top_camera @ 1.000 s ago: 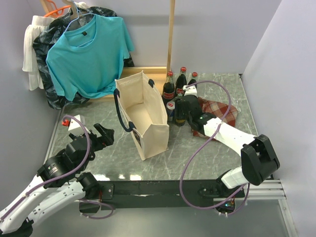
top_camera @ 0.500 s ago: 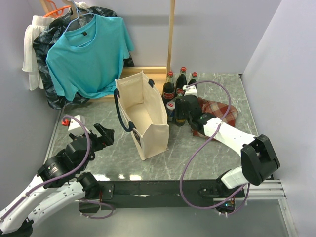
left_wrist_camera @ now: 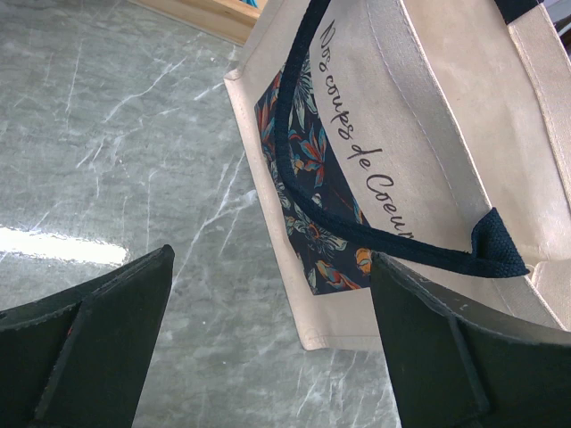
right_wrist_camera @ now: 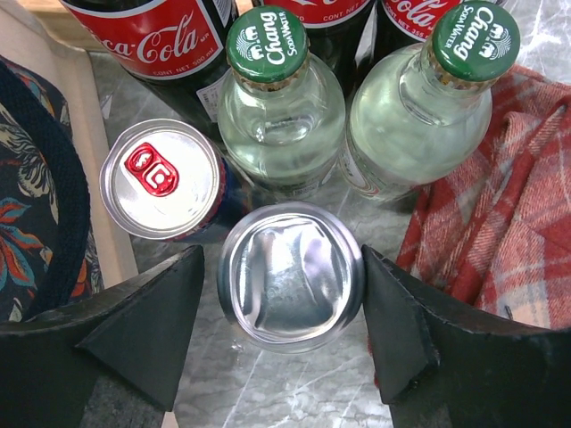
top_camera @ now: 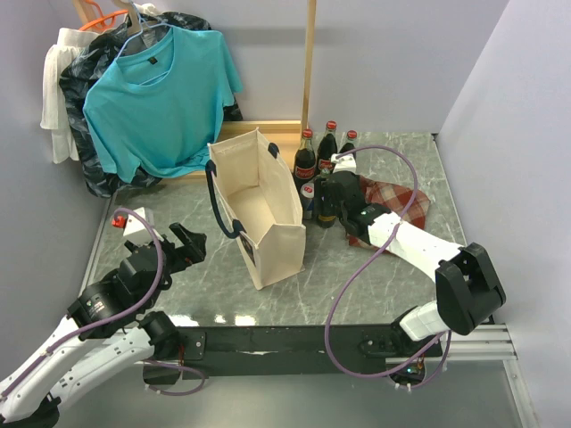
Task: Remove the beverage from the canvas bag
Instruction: Place the drink at the center of the board.
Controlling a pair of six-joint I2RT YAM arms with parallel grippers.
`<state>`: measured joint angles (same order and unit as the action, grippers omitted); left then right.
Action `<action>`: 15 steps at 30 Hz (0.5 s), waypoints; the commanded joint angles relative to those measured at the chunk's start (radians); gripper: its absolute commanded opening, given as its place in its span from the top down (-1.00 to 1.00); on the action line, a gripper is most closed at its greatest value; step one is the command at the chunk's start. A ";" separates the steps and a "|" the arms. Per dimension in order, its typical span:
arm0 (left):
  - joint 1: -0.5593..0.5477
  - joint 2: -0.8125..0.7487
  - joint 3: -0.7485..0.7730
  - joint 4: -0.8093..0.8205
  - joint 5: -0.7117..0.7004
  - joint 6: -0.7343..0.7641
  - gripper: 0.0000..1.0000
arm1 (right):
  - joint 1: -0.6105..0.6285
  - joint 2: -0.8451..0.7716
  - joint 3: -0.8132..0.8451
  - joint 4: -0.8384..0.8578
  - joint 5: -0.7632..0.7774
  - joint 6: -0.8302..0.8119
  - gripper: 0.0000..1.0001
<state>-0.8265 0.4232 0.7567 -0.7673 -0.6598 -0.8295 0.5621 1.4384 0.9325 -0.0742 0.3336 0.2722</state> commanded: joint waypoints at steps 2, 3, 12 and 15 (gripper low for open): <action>-0.003 0.003 0.003 0.025 -0.008 0.000 -0.93 | -0.005 -0.053 0.000 0.028 0.035 0.007 -0.57; -0.003 0.003 0.003 0.025 -0.008 0.000 -0.93 | -0.007 -0.053 0.000 0.027 0.036 0.005 -0.58; -0.005 0.002 0.003 0.025 -0.008 0.000 -0.93 | -0.010 -0.067 -0.003 0.022 0.041 0.001 -0.64; -0.003 0.002 0.003 0.025 -0.009 0.000 -0.93 | -0.007 -0.070 -0.003 0.021 0.039 0.001 -0.64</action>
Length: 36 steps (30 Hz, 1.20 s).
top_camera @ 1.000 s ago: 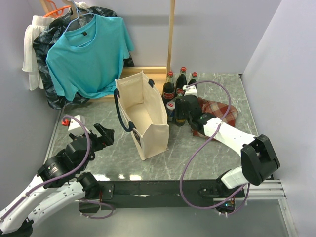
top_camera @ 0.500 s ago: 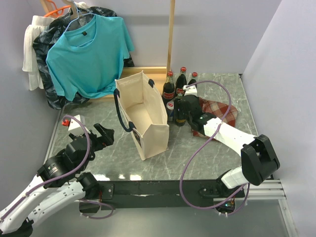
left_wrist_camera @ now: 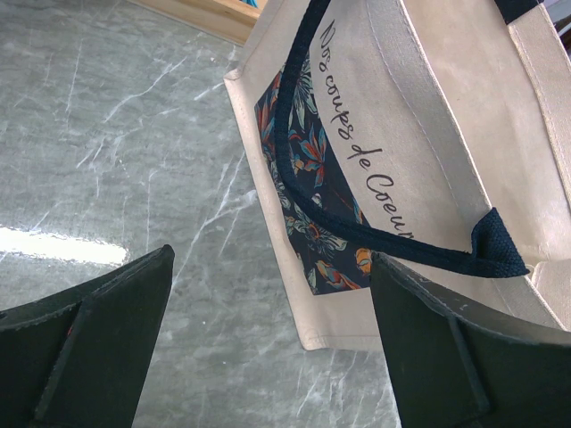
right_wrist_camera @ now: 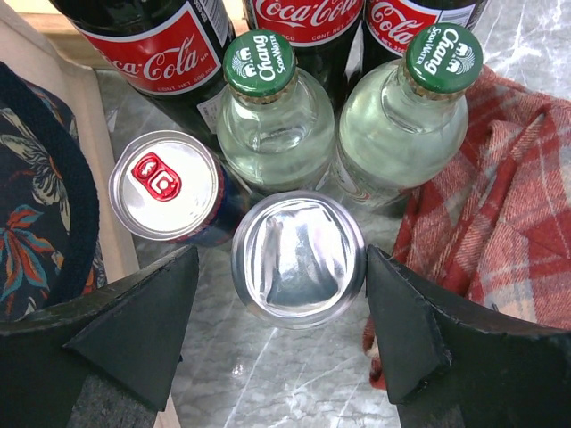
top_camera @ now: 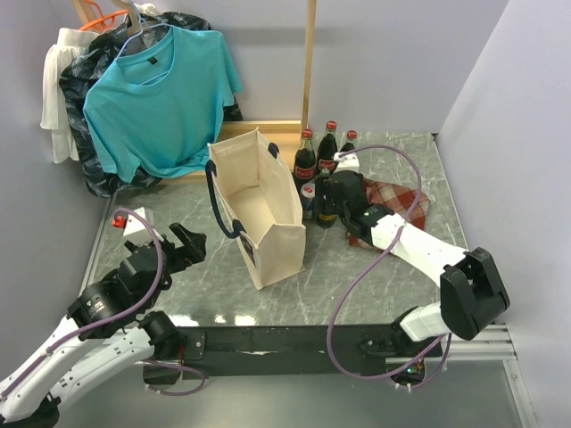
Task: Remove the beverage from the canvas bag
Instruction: Place the drink at the center of the board.
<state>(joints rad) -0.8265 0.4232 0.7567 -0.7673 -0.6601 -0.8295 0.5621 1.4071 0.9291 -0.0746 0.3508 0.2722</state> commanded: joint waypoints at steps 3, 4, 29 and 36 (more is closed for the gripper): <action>-0.005 0.000 0.001 0.025 -0.007 0.000 -0.93 | -0.007 -0.040 0.001 0.021 0.022 0.001 -0.64; -0.003 0.000 0.003 0.025 -0.007 0.000 -0.93 | -0.007 -0.042 0.001 0.019 0.022 0.001 -0.64; -0.003 -0.005 0.003 0.023 -0.007 -0.006 -0.93 | -0.007 -0.255 -0.012 -0.074 0.100 -0.007 -0.68; -0.005 -0.021 0.000 0.040 0.014 0.006 -0.93 | -0.008 -0.358 -0.049 -0.146 0.203 -0.005 -0.87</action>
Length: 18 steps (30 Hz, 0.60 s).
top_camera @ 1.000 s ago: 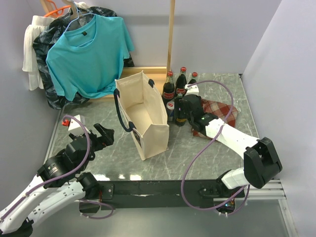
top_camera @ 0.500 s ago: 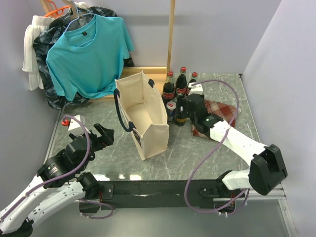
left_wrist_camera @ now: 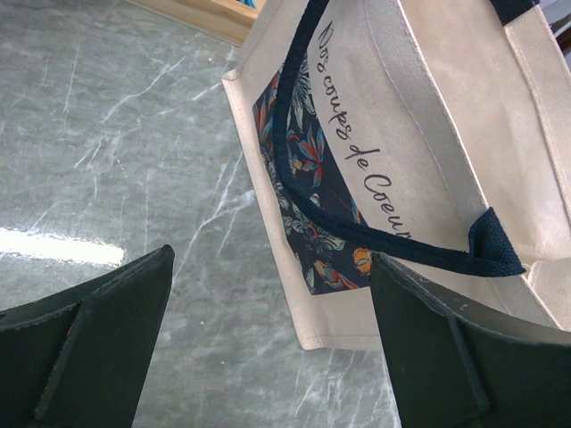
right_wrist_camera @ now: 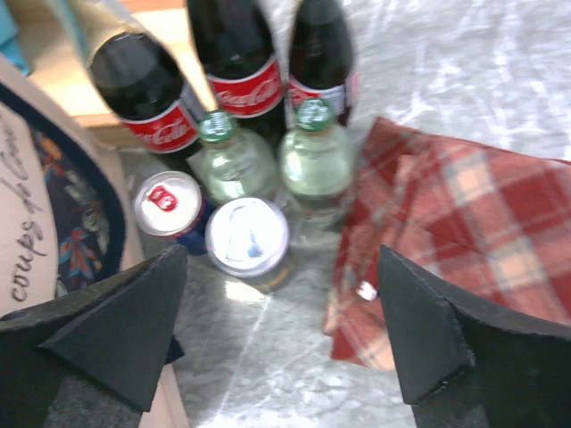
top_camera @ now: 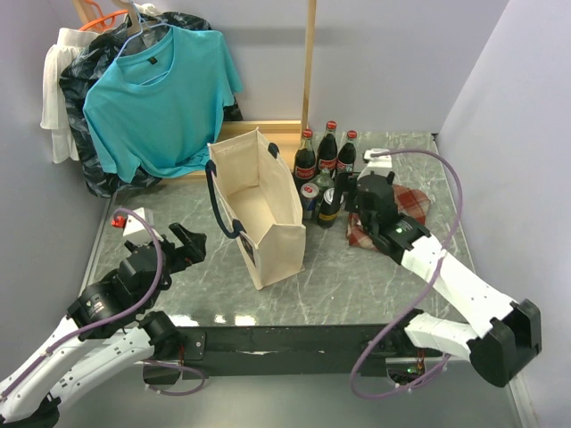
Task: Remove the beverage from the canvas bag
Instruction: Place the drink at the center of the board, then reset both arms
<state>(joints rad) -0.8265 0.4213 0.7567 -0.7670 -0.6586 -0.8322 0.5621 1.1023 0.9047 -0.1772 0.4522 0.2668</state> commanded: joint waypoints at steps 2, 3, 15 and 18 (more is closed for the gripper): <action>-0.005 -0.024 0.003 0.040 0.014 0.007 -0.93 | -0.005 -0.077 -0.046 -0.065 0.124 0.002 -0.90; -0.005 -0.026 0.004 0.035 0.014 0.004 -0.93 | -0.008 -0.087 -0.055 -0.073 0.147 0.005 -0.93; -0.005 -0.068 0.030 -0.005 -0.006 -0.033 -0.93 | -0.007 -0.252 -0.141 -0.093 0.206 0.060 -1.00; -0.003 -0.110 0.010 0.021 0.008 -0.018 -0.93 | -0.007 -0.262 -0.116 -0.139 0.243 0.080 -1.00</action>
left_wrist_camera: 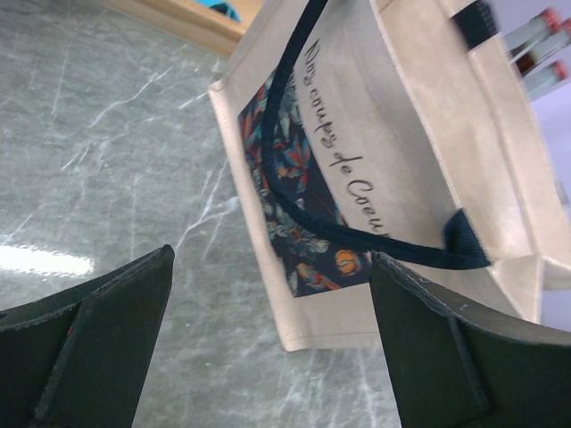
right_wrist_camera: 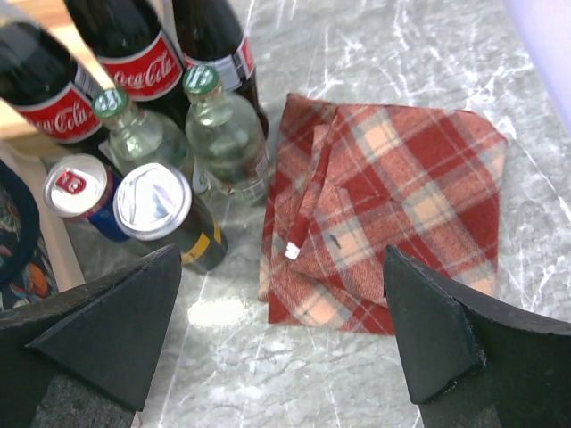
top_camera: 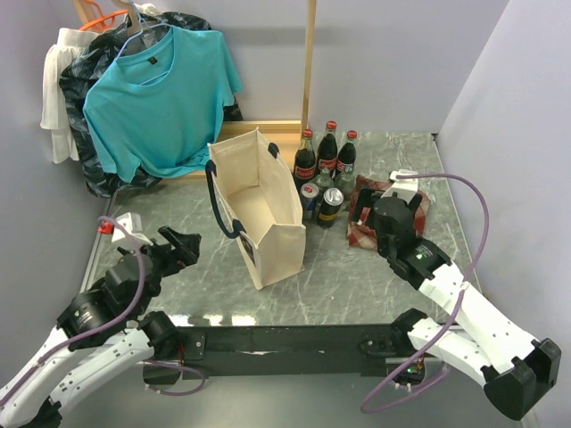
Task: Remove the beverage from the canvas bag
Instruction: Reset both arms
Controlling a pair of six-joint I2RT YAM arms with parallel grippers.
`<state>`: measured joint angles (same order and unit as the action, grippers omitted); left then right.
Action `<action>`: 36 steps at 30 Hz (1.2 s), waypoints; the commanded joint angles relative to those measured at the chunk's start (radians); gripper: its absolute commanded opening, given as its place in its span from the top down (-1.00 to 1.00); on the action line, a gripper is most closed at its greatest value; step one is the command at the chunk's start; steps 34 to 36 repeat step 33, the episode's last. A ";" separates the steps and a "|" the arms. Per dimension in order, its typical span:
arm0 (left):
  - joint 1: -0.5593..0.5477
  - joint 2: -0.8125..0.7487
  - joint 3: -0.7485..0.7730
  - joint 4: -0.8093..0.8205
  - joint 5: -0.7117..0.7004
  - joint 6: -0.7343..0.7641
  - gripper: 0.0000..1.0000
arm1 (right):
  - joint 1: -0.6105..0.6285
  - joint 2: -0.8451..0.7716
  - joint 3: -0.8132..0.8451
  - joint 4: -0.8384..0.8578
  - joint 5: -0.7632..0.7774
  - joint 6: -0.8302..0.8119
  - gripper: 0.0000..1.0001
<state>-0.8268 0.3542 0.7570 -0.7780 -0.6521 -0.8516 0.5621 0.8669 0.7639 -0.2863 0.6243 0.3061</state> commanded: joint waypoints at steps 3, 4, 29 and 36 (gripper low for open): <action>-0.005 -0.069 0.007 0.029 0.000 -0.003 -0.93 | -0.008 -0.045 0.038 -0.065 0.115 0.067 -1.00; -0.005 -0.076 0.007 0.029 0.000 -0.006 -0.93 | -0.008 -0.052 0.037 -0.067 0.123 0.068 -1.00; -0.005 -0.006 0.004 0.059 0.054 0.026 -0.93 | -0.010 -0.293 -0.127 -0.085 0.232 0.171 -1.00; -0.003 -0.015 0.004 0.055 0.045 0.020 -0.93 | -0.007 -0.270 -0.133 -0.085 0.242 0.174 -1.00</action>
